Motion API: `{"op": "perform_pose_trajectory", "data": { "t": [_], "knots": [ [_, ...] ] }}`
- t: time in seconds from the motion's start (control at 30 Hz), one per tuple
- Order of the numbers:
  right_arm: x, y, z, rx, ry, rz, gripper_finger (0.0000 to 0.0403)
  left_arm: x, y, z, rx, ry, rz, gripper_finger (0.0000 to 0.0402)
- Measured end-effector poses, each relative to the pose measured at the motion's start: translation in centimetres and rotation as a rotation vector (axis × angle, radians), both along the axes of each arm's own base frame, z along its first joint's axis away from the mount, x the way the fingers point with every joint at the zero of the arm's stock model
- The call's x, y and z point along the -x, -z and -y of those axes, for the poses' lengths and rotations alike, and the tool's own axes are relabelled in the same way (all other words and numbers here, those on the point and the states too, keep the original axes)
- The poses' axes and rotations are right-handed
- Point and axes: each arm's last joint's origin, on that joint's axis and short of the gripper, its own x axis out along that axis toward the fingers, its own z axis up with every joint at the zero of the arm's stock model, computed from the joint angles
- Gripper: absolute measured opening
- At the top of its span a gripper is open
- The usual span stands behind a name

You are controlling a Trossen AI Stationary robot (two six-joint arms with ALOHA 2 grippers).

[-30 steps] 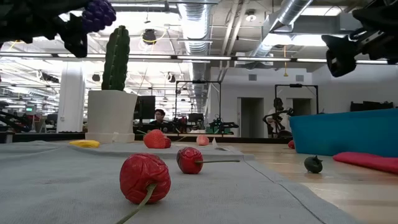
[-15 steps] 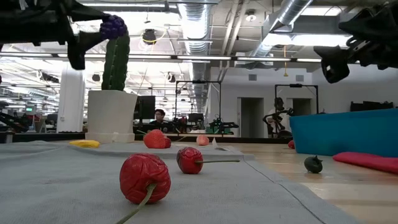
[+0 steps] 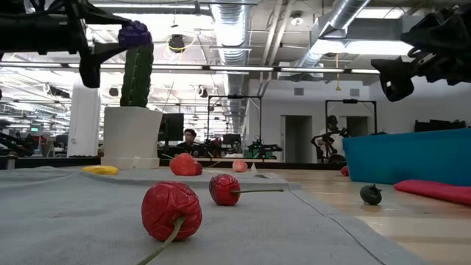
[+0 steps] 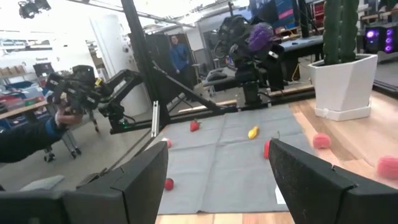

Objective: Pick and placing Produce into tupperware
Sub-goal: Put the purple grapes into the blue bin

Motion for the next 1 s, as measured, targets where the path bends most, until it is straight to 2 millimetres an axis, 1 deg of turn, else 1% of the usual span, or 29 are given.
{"op": "perform_pose_trajectory", "data": {
  "t": [0.1,0.2,0.27,0.47,0.63,0.7,0.9,1.0],
  "knots": [
    [0.0,0.0,0.0,0.002,-0.002,0.002,0.0302,-0.1,0.2,0.3,-0.103,0.092,-0.039,0.0174],
    [0.0,0.0,0.0,0.002,-0.003,0.002,0.0302,-0.2,0.5,0.5,-0.153,0.125,-0.076,0.0174],
    [0.0,0.0,0.0,0.003,-0.003,0.002,0.0302,-0.3,0.7,0.5,-0.153,0.123,-0.105,0.0174],
    [0.0,0.0,0.0,0.005,-0.002,0.003,0.0302,-0.4,0.7,0.5,-0.136,0.123,-0.098,0.0174],
    [0.0,0.0,0.0,0.005,-0.002,0.003,0.0302,-0.4,0.5,0.4,-0.177,0.092,-0.088,0.0174],
    [0.0,0.0,0.0,0.005,-0.002,0.003,0.0302,-0.4,0.5,0.5,-0.228,0.103,-0.098,0.0174],
    [0.0,0.0,0.0,0.006,-0.001,0.003,0.0302,-0.9,1.0,0.6,-0.255,0.124,-0.151,0.0174],
    [0.0,0.0,0.0,0.02,0.001,0.006,0.0302,-1.5,1.2,0.7,-0.258,0.136,-0.204,0.0174]
  ]
}}
